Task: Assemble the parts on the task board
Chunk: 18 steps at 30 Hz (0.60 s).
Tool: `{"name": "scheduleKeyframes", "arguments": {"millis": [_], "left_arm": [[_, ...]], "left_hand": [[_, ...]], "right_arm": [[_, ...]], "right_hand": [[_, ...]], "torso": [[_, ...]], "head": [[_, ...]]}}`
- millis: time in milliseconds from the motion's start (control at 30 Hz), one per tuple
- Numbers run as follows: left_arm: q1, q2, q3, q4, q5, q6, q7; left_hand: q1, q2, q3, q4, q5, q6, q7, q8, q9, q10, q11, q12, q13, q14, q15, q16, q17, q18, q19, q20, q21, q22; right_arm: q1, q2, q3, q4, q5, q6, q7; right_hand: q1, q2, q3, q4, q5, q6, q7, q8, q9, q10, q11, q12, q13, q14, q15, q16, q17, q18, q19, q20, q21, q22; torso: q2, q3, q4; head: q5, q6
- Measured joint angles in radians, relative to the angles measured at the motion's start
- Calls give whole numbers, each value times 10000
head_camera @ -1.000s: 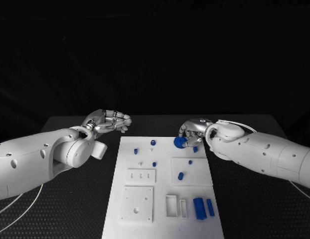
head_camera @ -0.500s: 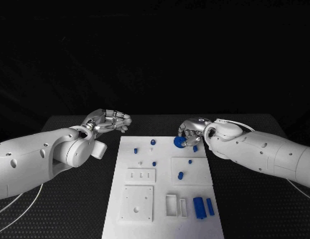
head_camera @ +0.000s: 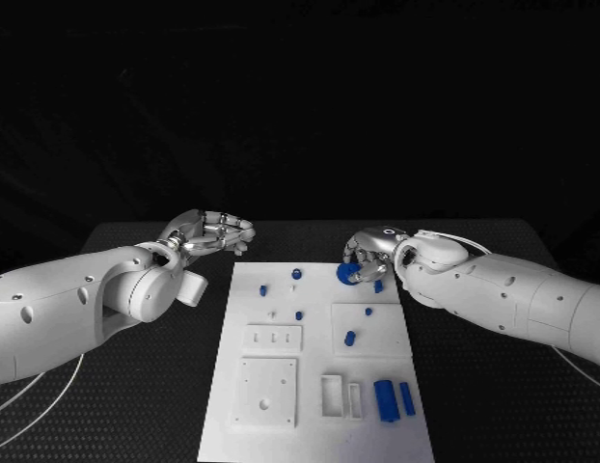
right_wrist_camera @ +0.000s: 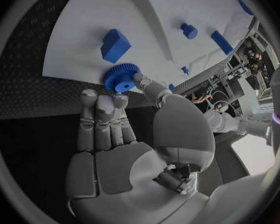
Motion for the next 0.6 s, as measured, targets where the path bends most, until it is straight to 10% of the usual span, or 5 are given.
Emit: {"name": "scheduleKeyframes", "arguments": {"millis": [600], "left_arm": [[1,-30,0,13,-17,6,-31]], "left_hand": [[0,0,0,0,0,0,0,0,1,0,0,-38,0,0,0,0,8,-1,0,0,0,2]], "right_arm": [[-3,-62,0,40,-14,8,84]], "right_hand": [[108,185,445,-167,807,112,-113,34,-17,-69,-4,102,-102,-64,-9,112,-127,3,-42,-4,93,-1]], "torso": [[1,16,-7]], "head": [[-30,-19]]}}
